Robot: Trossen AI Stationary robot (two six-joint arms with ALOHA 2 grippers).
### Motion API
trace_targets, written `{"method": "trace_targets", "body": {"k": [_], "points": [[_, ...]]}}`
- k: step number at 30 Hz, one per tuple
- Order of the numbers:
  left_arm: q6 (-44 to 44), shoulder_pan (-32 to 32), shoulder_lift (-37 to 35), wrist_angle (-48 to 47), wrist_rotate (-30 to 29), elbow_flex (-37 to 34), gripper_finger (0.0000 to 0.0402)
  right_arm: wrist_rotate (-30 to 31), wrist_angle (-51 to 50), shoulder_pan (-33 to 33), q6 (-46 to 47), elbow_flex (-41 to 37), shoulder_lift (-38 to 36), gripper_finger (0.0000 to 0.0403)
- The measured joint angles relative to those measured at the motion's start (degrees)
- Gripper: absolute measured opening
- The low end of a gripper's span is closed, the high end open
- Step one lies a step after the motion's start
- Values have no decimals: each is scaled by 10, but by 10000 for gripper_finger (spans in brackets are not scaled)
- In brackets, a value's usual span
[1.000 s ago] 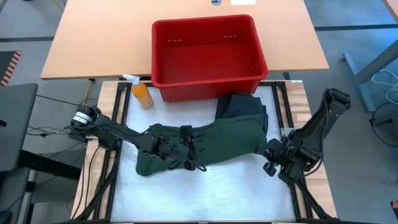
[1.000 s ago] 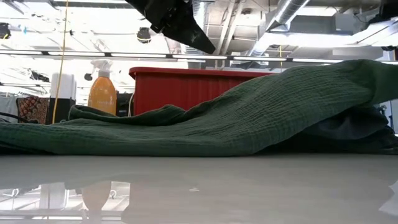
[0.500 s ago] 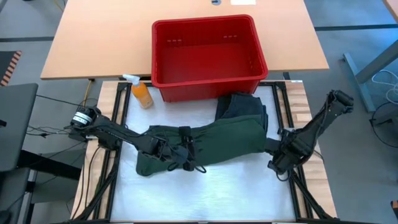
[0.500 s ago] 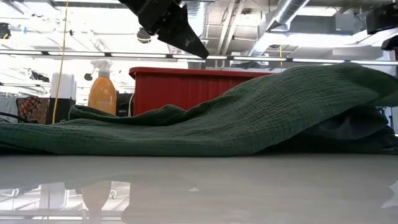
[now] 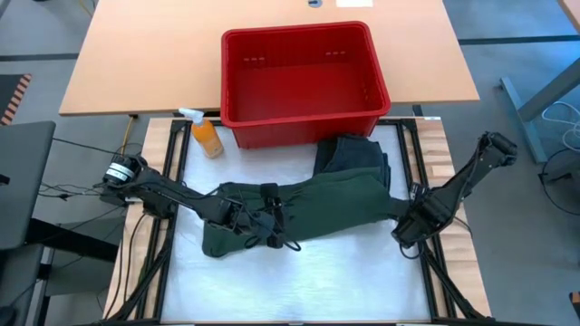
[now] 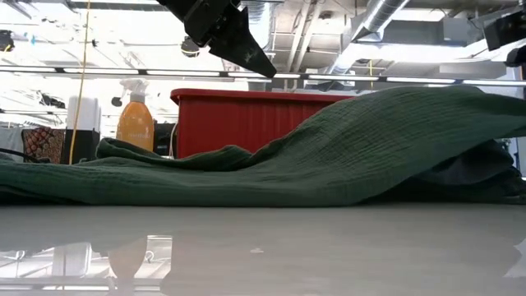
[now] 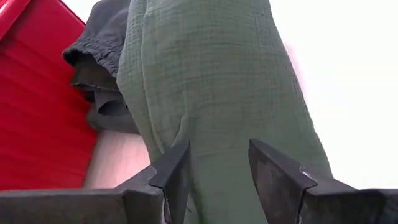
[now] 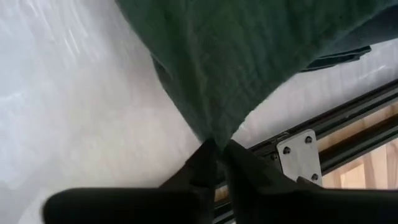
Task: Fold Laundry from Bin
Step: Fold the green button down shirt
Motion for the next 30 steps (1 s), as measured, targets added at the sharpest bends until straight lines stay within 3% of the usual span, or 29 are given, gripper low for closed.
{"method": "trace_targets", "body": {"k": [7, 13, 16, 20, 23, 27, 30], "points": [[-4, -1, 0, 0, 0, 0, 151, -31, -35, 0, 33, 18, 0, 137], [-7, -8, 0, -12, 1, 0, 151, -90, 9, 25, 235, 23, -1, 194], [-7, -13, 0, -14, 1, 0, 151, -13, 114, 75, 377, 8, -1, 207], [-3, -20, 0, -14, 5, 0, 151, 177, 247, 138, 483, -29, 0, 212], [-1, -23, 0, -14, 5, 0, 151, 305, 289, 173, 551, -64, 0, 211], [-5, -31, 0, -22, 5, 0, 151, 325, 315, 186, 637, -116, 14, 208], [-12, -38, 0, -36, 5, 0, 151, 320, 365, 182, 643, -144, 19, 208]]}}
